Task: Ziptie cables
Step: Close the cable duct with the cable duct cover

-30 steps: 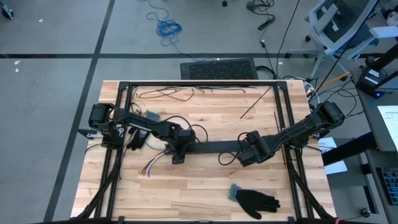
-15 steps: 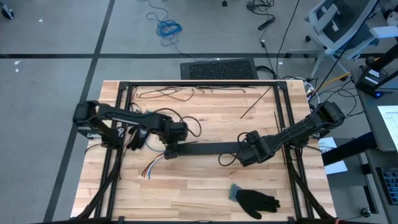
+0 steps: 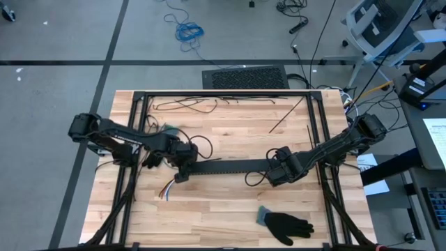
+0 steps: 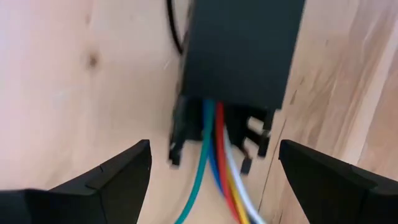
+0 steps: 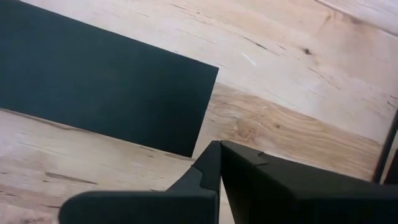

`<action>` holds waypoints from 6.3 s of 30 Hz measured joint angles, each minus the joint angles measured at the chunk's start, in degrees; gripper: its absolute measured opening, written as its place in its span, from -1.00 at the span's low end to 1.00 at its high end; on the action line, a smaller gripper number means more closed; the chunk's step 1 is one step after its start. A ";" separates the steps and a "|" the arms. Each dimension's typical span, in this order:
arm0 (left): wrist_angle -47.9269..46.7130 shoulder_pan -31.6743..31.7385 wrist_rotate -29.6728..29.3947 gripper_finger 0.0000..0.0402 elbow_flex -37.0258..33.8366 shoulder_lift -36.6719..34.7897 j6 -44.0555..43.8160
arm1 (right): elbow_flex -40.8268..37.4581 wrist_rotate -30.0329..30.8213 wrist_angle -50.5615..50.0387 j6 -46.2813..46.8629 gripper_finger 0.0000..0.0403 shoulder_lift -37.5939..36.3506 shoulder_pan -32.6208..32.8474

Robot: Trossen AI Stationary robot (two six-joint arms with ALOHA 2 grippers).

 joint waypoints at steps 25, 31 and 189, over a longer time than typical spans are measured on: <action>20.08 -0.90 -1.57 0.72 -10.33 0.35 1.55 | 0.00 -0.08 -0.02 -0.66 -1.00 0.00 0.00; 20.49 -0.90 -1.76 0.72 -10.33 1.26 1.91 | 0.00 -0.08 -0.02 -0.66 -1.00 0.00 -0.01; -9.67 4.56 -13.28 0.59 3.15 -21.85 2.63 | -14.17 -3.55 26.34 14.95 -1.00 -0.99 -2.35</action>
